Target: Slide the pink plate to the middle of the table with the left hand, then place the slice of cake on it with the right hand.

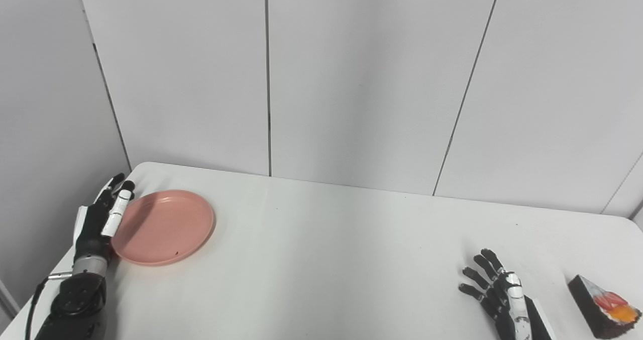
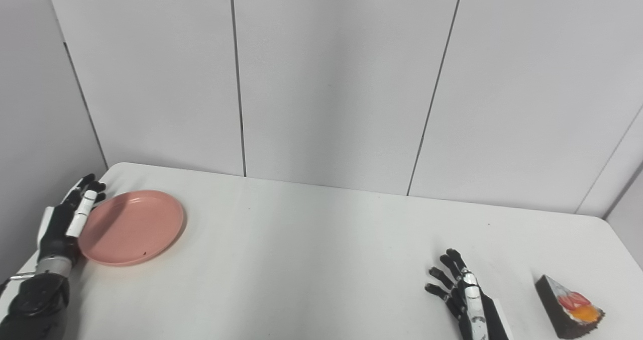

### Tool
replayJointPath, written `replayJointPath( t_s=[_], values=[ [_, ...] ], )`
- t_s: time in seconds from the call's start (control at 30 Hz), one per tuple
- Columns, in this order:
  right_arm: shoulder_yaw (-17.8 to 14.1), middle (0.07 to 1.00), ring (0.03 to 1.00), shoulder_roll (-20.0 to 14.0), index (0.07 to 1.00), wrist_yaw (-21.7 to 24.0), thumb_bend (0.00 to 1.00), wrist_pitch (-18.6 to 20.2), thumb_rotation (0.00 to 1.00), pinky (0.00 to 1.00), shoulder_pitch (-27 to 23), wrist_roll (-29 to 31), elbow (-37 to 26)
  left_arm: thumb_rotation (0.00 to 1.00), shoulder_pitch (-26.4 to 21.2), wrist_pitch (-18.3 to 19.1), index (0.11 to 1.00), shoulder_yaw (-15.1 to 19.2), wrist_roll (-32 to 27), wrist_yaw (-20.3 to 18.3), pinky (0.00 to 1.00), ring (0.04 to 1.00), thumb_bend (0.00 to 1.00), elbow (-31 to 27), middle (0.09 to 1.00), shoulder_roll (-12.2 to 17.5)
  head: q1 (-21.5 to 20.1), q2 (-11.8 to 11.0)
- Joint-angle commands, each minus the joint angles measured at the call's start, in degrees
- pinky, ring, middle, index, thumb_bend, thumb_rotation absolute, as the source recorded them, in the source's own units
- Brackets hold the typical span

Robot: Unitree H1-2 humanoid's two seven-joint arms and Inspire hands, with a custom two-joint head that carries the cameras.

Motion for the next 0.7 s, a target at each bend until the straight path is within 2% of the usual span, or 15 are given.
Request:
replayJointPath(
  t_s=[0.0,0.17,0.23,0.33,0.5,0.67],
  values=[
    [0.6,0.918,0.841,0.4,0.912,0.0,0.71,0.2,0.96,0.76,1.6,-0.5,1.4,0.83,-1.2,2.1,0.863,0.0,-2.0,-2.7,0.78,0.851,0.76,-1.2,0.846,-2.1,0.1,0.0],
    [0.8,0.92,0.843,0.5,0.911,0.0,0.71,0.3,0.96,0.76,1.8,-0.7,0.9,0.81,-1.3,7.7,0.852,4.2,-10.0,-4.8,0.77,0.846,0.78,-4.7,0.843,-5.2,-0.2,0.5],
    [0.9,0.922,0.843,0.5,0.915,0.0,0.7,0.5,0.96,0.76,1.9,-0.7,0.5,0.79,-1.5,11.1,0.864,6.0,-13.8,-5.8,0.83,0.874,0.79,-6.7,0.868,-6.6,-0.4,0.7],
    [1.1,0.921,0.843,0.6,0.915,0.0,0.71,0.6,0.96,0.76,2.0,-0.9,0.3,0.82,-1.6,14.7,0.888,7.0,-16.5,-6.5,0.84,0.886,0.78,-9.6,0.89,-8.4,-0.6,0.8],
    [1.6,0.918,0.842,0.7,0.91,-0.2,0.73,0.3,0.96,0.76,2.0,-1.2,0.4,0.88,-1.7,16.0,0.93,4.8,-14.5,-6.9,0.83,0.887,0.75,-11.3,0.894,-10.3,-1.2,0.7],
    [2.0,0.917,0.842,1.0,0.916,-0.3,0.75,0.2,0.96,0.76,2.1,-1.6,0.4,0.84,-2.3,15.8,0.903,3.1,-13.2,-6.7,0.83,0.882,0.76,-9.9,0.887,-12.2,-2.3,0.7]
  ],
)
